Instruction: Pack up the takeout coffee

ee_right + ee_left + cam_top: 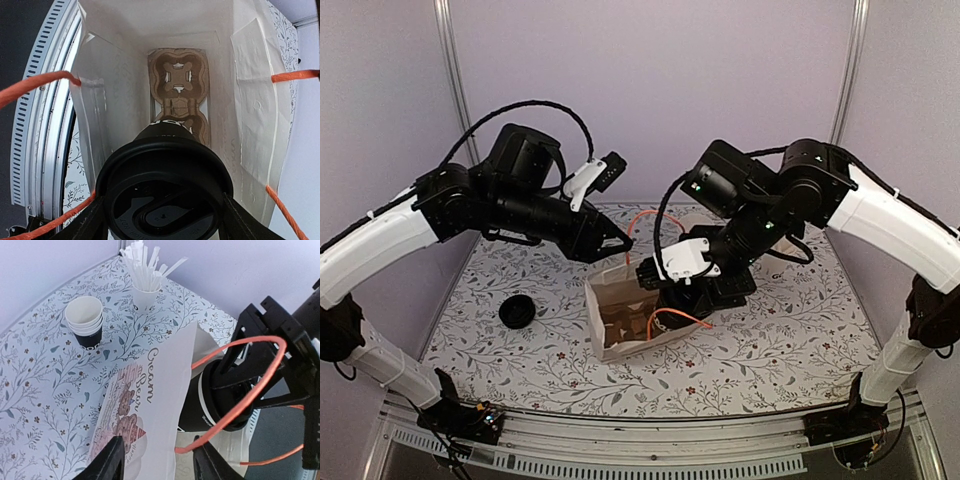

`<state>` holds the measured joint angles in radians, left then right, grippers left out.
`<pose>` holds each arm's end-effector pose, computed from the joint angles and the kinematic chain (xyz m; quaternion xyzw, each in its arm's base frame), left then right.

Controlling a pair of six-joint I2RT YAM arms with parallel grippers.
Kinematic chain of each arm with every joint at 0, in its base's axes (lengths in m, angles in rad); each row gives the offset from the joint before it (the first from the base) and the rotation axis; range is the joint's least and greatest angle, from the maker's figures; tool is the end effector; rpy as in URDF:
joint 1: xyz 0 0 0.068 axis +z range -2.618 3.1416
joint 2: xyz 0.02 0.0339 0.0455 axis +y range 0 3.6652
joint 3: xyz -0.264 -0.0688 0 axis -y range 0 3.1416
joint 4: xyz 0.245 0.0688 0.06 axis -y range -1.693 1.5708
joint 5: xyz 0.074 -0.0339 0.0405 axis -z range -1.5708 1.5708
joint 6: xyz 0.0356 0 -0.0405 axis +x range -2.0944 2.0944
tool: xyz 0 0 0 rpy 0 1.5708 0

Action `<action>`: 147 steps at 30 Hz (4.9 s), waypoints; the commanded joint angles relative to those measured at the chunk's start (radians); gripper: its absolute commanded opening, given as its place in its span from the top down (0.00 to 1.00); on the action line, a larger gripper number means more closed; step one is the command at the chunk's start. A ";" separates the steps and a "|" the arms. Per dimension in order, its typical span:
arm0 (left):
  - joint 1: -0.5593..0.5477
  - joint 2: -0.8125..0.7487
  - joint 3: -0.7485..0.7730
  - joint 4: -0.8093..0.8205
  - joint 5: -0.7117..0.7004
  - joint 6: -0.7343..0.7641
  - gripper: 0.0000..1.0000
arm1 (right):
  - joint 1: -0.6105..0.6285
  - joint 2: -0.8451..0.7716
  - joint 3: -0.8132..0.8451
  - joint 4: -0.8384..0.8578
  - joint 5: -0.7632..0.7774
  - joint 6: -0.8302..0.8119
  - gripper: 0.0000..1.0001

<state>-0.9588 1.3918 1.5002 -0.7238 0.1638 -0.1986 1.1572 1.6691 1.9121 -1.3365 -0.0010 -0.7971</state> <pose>0.1671 -0.2482 0.3964 0.3633 0.8080 -0.3114 0.3439 0.1284 0.2927 0.3961 -0.8055 0.5434 0.0428 0.2325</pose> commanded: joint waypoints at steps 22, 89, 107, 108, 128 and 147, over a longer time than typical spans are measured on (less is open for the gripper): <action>0.317 0.332 -0.103 0.340 0.217 0.123 0.31 | 0.176 -0.177 -0.409 0.304 0.319 -0.135 0.54; 0.270 0.525 -0.211 0.507 0.618 0.040 0.42 | 0.068 -0.082 -0.672 0.788 0.423 -0.261 0.55; 0.264 0.509 -0.215 0.502 0.611 0.045 0.43 | 0.035 -0.051 -0.733 0.855 0.399 -0.268 0.56; 0.264 0.511 -0.215 0.502 0.612 0.045 0.43 | 0.031 -0.049 -0.732 0.854 0.396 -0.268 0.56; 0.333 0.446 -0.236 0.494 0.521 0.008 0.39 | -0.001 0.166 -0.340 0.304 0.111 -0.090 0.58; 0.373 0.432 -0.242 0.499 0.515 0.005 0.39 | -0.002 0.228 -0.260 0.088 -0.087 -0.033 0.58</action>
<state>-0.6094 1.8568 1.2663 -0.2295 0.6804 -0.1917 1.1561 1.8477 1.6592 -1.0889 0.0593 -0.8555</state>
